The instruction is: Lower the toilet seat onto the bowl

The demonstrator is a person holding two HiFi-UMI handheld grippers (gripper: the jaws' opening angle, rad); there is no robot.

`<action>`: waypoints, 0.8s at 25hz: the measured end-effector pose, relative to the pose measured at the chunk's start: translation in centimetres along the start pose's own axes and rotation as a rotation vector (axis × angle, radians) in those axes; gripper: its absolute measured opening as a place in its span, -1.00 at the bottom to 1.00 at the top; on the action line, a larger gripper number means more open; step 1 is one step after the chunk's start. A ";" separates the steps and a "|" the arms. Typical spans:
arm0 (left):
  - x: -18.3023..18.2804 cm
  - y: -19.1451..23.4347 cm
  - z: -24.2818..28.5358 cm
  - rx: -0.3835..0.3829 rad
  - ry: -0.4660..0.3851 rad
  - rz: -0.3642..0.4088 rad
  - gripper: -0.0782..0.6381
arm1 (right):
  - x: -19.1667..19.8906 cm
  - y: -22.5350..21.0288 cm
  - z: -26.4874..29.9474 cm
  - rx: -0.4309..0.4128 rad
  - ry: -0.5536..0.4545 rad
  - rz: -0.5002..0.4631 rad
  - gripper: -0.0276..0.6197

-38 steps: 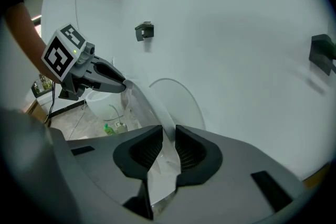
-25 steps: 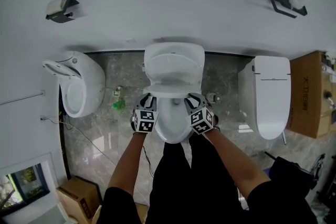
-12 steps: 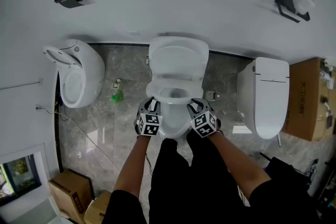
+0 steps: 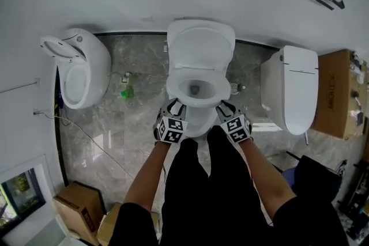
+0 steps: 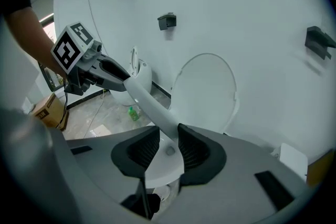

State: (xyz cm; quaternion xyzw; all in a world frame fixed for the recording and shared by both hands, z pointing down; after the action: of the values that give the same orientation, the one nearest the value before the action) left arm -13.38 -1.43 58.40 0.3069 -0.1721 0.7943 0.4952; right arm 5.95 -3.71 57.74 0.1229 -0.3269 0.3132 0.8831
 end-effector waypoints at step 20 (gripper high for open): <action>6.3 -2.5 -1.2 0.103 0.019 0.067 -0.36 | 4.9 4.2 -0.1 -0.057 0.048 -0.042 -0.48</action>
State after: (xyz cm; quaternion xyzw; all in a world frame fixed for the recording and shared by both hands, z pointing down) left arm -13.51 4.65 61.56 0.3185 -0.1364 0.8212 0.4534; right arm 6.23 1.94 60.92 0.0968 -0.3116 0.2880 0.9003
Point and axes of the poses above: the fingertips, and each gripper's own axes: z forward along the fingers, y to its left, x out of its underside, the point moved 5 cm from there along -z, backward along the fingers, and after that the axes turned 2 degrees about x, right-handed, at the moved point
